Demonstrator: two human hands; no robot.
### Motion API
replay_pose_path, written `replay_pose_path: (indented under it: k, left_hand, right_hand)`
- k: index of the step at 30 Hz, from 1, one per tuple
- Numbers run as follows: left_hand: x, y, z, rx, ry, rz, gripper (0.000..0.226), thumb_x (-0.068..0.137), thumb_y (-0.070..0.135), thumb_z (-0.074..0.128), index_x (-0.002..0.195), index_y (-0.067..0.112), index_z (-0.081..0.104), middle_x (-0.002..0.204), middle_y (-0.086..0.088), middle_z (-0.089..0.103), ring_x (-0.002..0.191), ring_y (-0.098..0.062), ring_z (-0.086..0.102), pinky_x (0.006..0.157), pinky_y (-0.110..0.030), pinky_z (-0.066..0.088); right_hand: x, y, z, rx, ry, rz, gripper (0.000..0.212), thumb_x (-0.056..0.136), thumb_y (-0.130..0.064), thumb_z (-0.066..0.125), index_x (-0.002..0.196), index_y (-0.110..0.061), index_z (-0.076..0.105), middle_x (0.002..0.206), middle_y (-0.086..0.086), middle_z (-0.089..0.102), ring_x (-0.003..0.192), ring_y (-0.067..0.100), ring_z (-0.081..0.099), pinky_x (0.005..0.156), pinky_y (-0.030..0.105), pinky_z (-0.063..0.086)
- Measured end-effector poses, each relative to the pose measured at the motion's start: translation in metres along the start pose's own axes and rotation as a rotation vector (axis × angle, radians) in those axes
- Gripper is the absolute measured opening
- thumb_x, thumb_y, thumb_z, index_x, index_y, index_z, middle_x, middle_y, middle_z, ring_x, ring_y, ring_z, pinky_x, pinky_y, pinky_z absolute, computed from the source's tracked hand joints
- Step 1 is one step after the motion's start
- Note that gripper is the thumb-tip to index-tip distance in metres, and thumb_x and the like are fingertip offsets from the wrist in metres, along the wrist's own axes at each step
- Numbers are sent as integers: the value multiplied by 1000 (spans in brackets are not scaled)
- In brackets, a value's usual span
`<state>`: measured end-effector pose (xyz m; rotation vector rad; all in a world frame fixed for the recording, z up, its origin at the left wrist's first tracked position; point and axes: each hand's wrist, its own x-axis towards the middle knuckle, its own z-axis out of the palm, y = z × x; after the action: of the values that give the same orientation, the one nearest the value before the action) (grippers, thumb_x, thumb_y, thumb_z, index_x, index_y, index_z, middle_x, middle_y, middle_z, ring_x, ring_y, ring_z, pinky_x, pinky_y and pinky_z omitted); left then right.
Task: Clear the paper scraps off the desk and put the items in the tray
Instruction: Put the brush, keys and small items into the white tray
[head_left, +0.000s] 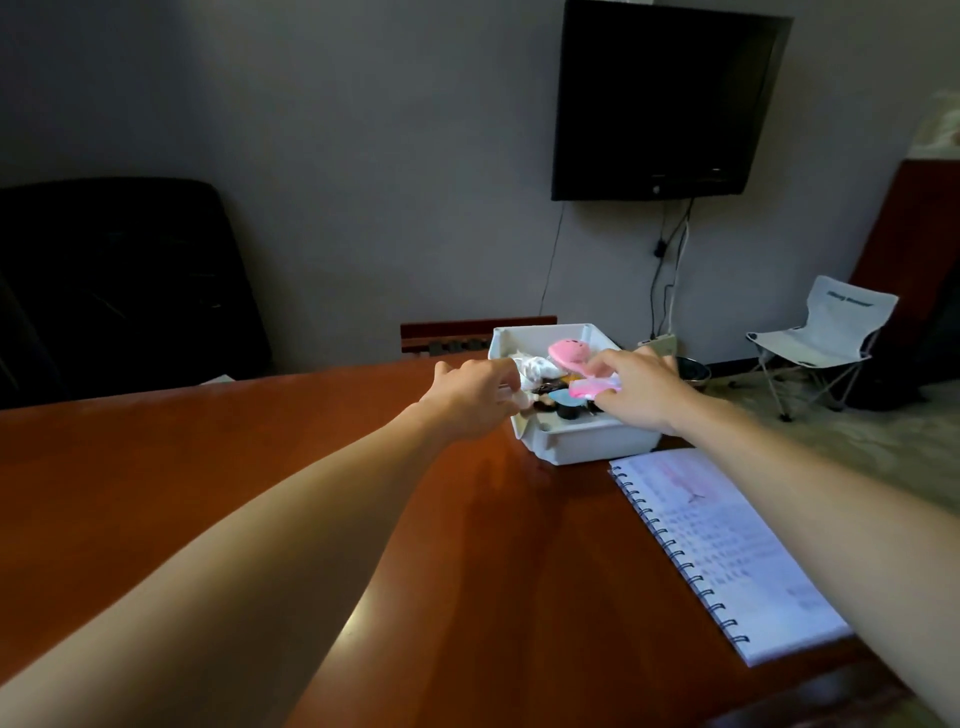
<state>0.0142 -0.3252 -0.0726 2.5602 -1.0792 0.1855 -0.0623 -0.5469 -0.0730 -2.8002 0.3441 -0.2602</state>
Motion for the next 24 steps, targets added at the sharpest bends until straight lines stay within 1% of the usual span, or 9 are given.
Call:
replay_pose_path:
  k: [3,5,7,12,15,17,19,21,24]
  left_hand:
    - [16,5,6,-23,-21,-17,16,97,35,56,111,26,56,101,4,60,97,-20,52,100,-43,26]
    - [24,6,11,-25,-42,-28,16,97,35,56,111,27,58,98,3,59,96,-22,52,95,-40,25]
    - [31,6,16,-30,-63,-41,19,96,36,59,112,28,59,99,3,59,96,-22,51,88,-37,24]
    - [45,9,27,-54,-99,-62,20,93,37,64,111,31,61,105,2,59,98,-21,47,89,-35,26]
    - [53,11,33,-71,-142,-86,24,88,36,71,111,31,64,112,6,60,107,-22,50,90,-35,27]
    - [56,10,36,-70,-177,-81,23,86,34,74,108,31,65,116,8,60,110,-20,52,92,-36,32]
    - [60,7,36,-125,-224,-67,21,87,27,74,106,27,68,117,5,61,106,-18,54,90,-34,41]
    - [63,4,33,-146,-270,-32,20,88,21,73,107,21,69,119,2,63,100,-15,55,82,-27,43]
    - [66,3,33,-103,-317,-12,20,89,13,70,108,19,70,120,0,63,105,-17,58,87,-28,48]
  right_hand:
    - [-1,6,2,-2,-3,-10,35,84,-41,55,119,-36,56,119,-8,57,111,20,34,87,34,22]
    - [0,11,5,8,2,-5,36,84,-32,54,120,-34,57,122,-8,57,114,22,35,89,33,24]
    - [-1,15,8,15,9,-17,37,88,-20,52,123,-30,59,125,-7,58,122,23,35,92,33,25]
    - [-3,17,13,47,42,-30,31,89,-22,50,112,-29,69,112,-8,63,114,21,50,102,37,36]
    - [0,20,17,79,12,-11,26,88,-28,49,98,-32,72,105,-7,69,99,21,60,93,38,48]
    - [1,20,19,99,-28,1,22,88,-32,47,87,-29,69,91,-8,67,83,19,59,77,35,52]
    - [2,20,21,104,-65,1,24,88,-32,45,70,-20,56,72,-5,55,65,20,45,58,33,37]
    - [5,20,23,86,-80,-3,28,88,-32,44,65,-16,44,67,-1,45,62,19,35,56,33,26]
    - [7,21,23,62,-93,3,28,88,-33,44,71,-12,50,71,2,48,63,20,37,57,32,26]
